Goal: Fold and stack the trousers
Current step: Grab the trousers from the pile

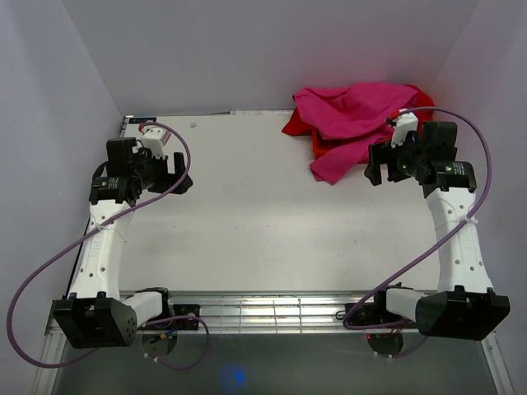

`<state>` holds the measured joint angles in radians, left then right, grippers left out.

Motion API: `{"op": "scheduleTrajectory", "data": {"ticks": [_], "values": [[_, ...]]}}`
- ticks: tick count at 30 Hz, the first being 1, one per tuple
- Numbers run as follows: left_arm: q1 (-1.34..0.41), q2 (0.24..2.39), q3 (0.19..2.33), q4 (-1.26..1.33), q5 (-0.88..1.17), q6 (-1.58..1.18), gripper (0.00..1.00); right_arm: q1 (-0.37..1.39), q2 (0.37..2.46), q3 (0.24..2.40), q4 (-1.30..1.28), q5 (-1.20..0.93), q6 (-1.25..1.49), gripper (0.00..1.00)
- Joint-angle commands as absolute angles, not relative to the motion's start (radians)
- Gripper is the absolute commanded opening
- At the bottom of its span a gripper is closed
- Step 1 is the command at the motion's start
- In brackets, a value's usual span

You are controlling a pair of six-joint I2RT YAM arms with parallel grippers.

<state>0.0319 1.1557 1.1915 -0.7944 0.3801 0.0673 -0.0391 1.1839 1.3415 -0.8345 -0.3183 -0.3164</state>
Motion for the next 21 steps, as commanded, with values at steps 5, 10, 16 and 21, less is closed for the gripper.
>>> {"op": "scheduleTrajectory", "data": {"ticks": [5, 10, 16, 21], "values": [[0.035, 1.167, 1.236, -0.732, 0.37, 0.055, 0.98, -0.055, 1.385, 1.483, -0.563, -0.082, -0.154, 0.9], [0.035, 1.218, 1.273, -0.723, 0.397, 0.04, 0.98, -0.064, 1.659, 1.733, -0.551, -0.005, -0.087, 0.9], [0.035, 1.259, 1.267, -0.71, 0.397, 0.011, 0.98, -0.08, 1.911, 1.959, -0.493, 0.094, -0.055, 0.9], [0.035, 1.311, 1.269, -0.727, 0.368, -0.032, 0.98, -0.087, 2.086, 2.077, -0.431, 0.136, -0.064, 0.9]]}}
